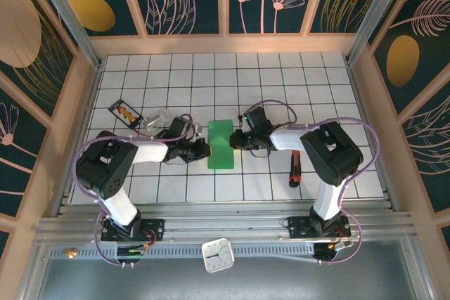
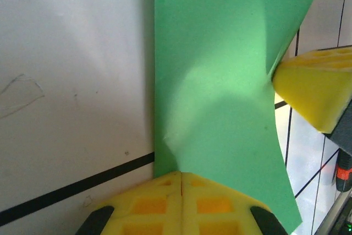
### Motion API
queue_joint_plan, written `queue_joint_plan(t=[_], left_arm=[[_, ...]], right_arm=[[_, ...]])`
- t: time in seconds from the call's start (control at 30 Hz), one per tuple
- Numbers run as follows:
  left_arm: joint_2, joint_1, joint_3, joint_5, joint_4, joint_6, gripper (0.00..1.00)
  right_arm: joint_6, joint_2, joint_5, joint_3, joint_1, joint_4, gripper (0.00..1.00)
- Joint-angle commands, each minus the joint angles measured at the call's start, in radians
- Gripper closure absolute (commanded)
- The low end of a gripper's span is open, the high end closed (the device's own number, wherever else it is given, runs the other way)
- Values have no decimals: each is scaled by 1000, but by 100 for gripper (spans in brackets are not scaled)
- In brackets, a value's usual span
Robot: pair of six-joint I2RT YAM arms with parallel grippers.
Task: Fold a paper plane with a square sheet of paper (pick it up from the middle)
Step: First fold in half a square sheet of paper at the center of the table.
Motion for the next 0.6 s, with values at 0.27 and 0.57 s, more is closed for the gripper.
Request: queue_joint_plan(t=[0.27, 0.57], left_arm=[[79, 24, 19, -66, -198, 147, 100], [77, 25, 16, -69, -193, 141, 100]], right_arm=[[34, -47, -69, 103, 22, 37, 80], [174, 105, -178, 192, 33, 154, 95]])
